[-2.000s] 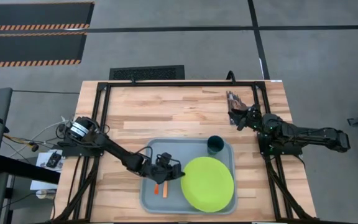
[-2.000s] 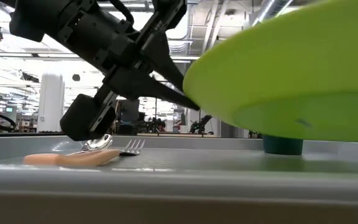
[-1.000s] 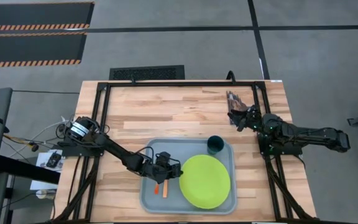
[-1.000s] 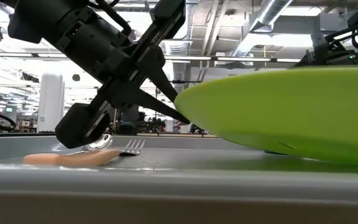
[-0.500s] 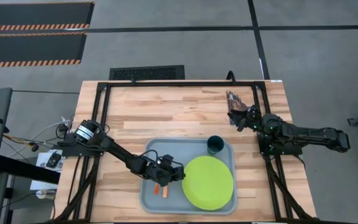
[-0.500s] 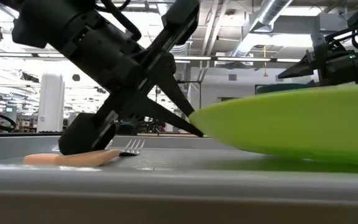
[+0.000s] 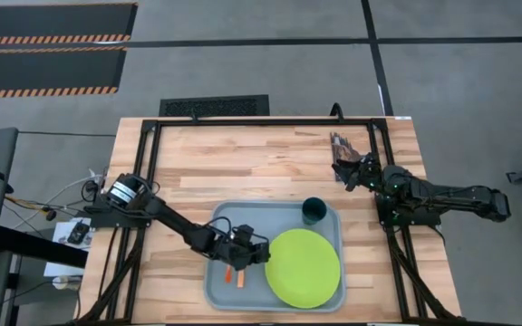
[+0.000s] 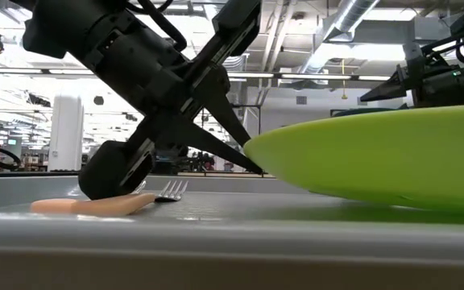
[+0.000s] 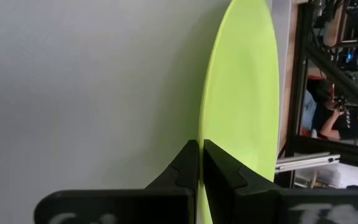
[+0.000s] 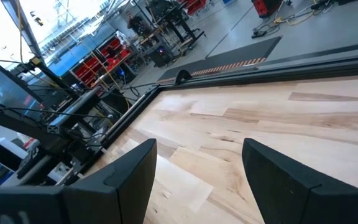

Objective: Pick and place plate/cup/fork/spoon on tray
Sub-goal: Put the light green plate on the gray tray to the right of the yellow fork, then return to Home Position

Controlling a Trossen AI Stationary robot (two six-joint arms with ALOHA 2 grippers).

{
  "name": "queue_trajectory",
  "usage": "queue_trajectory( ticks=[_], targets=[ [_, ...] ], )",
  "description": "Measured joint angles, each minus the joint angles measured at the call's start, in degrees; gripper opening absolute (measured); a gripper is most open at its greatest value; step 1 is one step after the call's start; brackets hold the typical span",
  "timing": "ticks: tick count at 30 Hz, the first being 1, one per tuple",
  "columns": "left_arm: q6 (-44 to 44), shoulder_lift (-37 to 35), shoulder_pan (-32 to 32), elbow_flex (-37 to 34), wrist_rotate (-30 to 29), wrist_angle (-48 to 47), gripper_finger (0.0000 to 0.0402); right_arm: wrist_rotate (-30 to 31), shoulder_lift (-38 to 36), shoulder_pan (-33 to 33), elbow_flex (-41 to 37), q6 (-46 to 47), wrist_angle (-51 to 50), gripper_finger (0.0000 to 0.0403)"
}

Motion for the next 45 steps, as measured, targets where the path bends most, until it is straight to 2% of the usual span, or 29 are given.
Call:
queue_trajectory(
  ticks=[9, 19, 29, 45],
  targets=[
    [1.61, -0.03, 1.4, 0.0, 3.47, -0.13, 0.0002, -0.01, 0.01, 0.0, 0.0, -0.17, -0.02, 0.0264],
    [1.64, -0.09, 1.48, 0.0, 4.37, -0.69, 0.0045, -0.01, 0.01, 0.0, 0.0, -0.17, 0.0, 0.0264],
    [1.31, -0.09, 1.48, 0.0, 4.74, -1.04, 0.007, -0.01, 0.01, 0.0, 0.0, -0.17, 0.0, 0.0264],
    [0.46, -0.11, 1.86, 0.0, 5.81, -1.0, 0.0197, -0.01, 0.01, 0.0, 0.0, -0.37, 0.0, 0.0264]
  ],
)
